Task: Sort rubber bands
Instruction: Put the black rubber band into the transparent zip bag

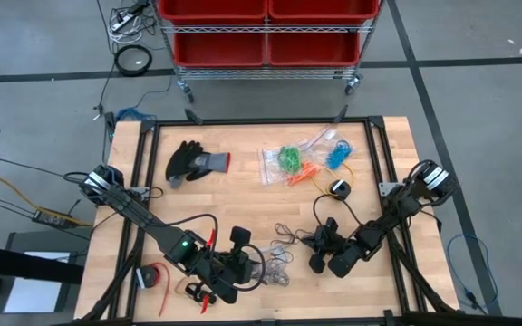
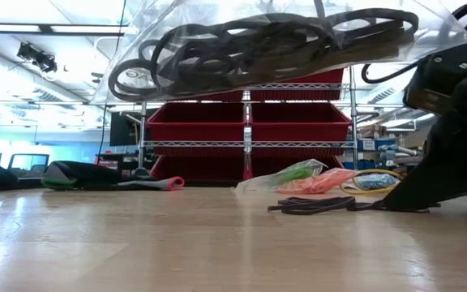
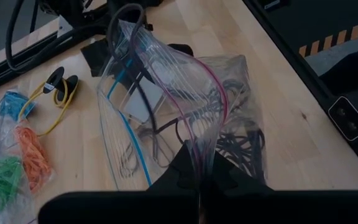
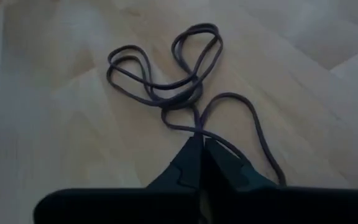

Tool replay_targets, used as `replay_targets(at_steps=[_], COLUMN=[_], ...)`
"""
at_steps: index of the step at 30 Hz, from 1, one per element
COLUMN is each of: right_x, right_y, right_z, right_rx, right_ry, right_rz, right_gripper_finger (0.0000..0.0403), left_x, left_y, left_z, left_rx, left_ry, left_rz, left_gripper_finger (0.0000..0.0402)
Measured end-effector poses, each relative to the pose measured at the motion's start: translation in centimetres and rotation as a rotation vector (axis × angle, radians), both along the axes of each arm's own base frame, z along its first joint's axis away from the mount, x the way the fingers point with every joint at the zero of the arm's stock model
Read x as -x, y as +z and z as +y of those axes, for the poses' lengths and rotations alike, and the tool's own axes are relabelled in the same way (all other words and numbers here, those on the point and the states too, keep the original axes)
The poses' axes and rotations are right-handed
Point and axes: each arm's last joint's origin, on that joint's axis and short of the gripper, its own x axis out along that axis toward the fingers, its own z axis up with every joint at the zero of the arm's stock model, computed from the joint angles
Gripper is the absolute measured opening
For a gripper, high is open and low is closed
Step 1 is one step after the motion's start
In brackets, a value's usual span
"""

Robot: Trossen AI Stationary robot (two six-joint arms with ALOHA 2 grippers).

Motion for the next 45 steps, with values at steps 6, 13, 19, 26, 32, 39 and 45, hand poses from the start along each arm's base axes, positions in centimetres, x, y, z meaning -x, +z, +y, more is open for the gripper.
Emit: replay_targets(at_steps=[6, 13, 19, 26, 32, 39, 45], right_x=[0.2, -1.2, -2.9, -4.2, -4.7, -5.0, -5.4], right_y=[2.6, 9.8, 15.9, 21.3, 24.0, 25.4, 26.2], right_z=[0.2, 1.3, 2.6, 3.7, 3.9, 3.8, 3.6], right_rx=[-0.020, 0.111, 0.236, 0.353, 0.385, 0.417, 0.404], right_ry=[0.086, 0.159, 0.246, 0.299, 0.330, 0.339, 0.379], right_rz=[-0.019, -0.219, -0.332, -0.421, -0.472, -0.497, -0.563], right_gripper_finger=[0.0001, 0.0000, 0.0000, 0.0000, 0.0000, 0.0000, 0.0000], left_x=[0.0, 0.0, 0.0, 0.0, -0.2, -0.6, -1.0], left_y=[0.0, 0.0, 0.0, 0.0, 0.2, 0.9, 1.7], left_z=[0.0, 0.0, 0.0, 0.0, -0.1, -0.4, -0.7], left_rx=[0.000, 0.000, 0.000, 0.001, 0.021, 0.071, 0.131], left_ry=[0.000, 0.000, 0.000, 0.000, 0.000, 0.000, 0.000], left_rz=[0.000, 0.000, 0.000, -0.001, -0.029, -0.100, -0.184], left_gripper_finger=[0.0002, 0.0002, 0.0002, 0.0002, 0.0002, 0.0002, 0.0002])
